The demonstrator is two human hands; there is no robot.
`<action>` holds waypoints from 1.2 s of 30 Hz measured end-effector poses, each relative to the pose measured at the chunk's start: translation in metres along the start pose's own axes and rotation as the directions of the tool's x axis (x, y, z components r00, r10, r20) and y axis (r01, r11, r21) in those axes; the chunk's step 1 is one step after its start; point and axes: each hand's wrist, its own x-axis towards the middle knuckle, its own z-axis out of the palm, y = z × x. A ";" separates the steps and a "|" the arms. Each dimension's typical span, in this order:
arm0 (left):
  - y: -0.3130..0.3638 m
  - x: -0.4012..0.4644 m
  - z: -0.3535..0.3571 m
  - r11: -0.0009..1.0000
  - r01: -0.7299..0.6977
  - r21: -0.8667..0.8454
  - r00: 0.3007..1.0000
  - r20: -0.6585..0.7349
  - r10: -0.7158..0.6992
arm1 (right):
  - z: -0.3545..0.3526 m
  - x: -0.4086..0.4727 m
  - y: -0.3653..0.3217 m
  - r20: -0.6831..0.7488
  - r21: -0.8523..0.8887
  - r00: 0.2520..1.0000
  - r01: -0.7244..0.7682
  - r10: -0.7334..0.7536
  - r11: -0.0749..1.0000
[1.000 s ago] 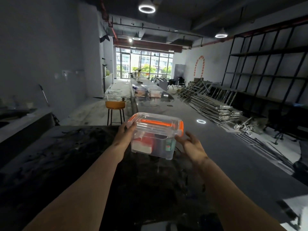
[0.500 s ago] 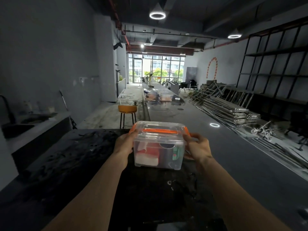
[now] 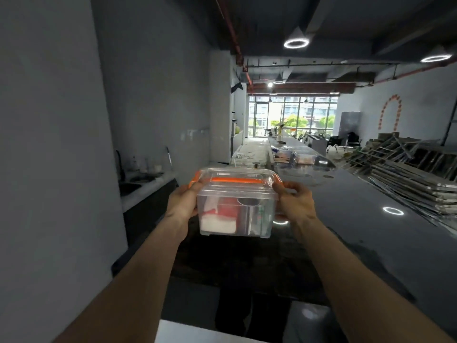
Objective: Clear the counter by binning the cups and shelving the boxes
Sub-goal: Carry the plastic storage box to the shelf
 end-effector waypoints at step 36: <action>0.072 -0.590 -0.674 0.979 0.138 0.148 0.031 -0.989 0.145 | 0.469 -0.756 -0.065 0.990 0.060 0.124 0.003 -0.060 0.998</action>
